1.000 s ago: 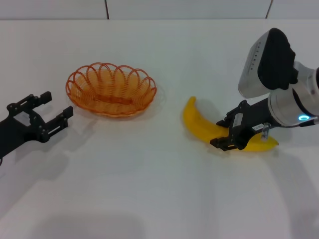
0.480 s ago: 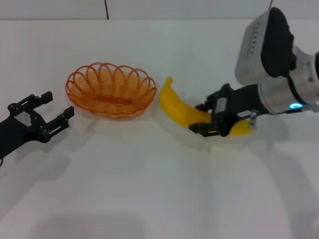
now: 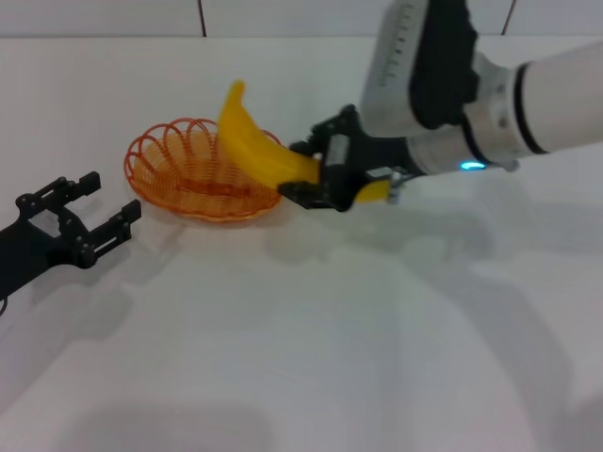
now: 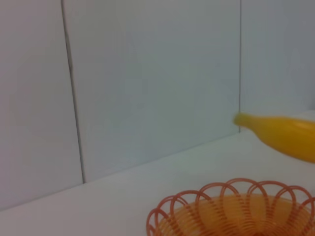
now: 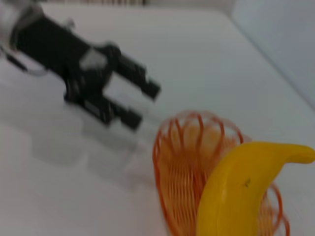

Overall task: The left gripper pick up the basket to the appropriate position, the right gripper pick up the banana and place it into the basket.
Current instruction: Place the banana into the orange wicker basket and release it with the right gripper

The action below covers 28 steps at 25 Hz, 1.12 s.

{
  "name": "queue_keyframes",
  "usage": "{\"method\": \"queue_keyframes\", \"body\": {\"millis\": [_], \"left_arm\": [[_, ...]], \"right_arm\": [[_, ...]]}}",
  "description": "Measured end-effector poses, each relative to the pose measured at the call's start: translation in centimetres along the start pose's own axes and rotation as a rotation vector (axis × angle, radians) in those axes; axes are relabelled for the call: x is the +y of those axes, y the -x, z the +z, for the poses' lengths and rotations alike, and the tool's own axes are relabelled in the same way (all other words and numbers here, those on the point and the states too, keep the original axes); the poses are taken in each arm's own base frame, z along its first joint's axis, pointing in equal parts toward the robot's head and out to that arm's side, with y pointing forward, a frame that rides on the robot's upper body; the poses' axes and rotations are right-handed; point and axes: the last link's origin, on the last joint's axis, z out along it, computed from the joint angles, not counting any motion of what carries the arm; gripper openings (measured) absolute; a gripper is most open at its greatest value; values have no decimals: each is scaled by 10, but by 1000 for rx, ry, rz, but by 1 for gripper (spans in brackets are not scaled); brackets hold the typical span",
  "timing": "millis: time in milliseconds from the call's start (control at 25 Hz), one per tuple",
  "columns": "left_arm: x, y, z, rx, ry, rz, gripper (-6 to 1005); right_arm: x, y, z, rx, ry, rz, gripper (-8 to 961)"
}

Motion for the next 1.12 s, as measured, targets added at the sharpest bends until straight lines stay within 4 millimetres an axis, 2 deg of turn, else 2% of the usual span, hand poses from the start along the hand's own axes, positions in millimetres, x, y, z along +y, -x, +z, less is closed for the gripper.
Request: {"method": "queue_keyframes", "body": {"millis": [320, 600, 800, 1120], "left_arm": [[1, -1, 3, 2, 4, 1, 696], [2, 0, 10, -16, 14, 3, 696], [3, -1, 13, -18, 23, 8, 696], [3, -3, 15, -15, 25, 11, 696]], "right_arm": [[18, 42, 34, -39, 8, -167, 524], [19, 59, 55, -67, -45, -244, 540], [15, 62, 60, -64, -58, -255, 551], [13, 52, 77, 9, -43, -271, 570]]}}
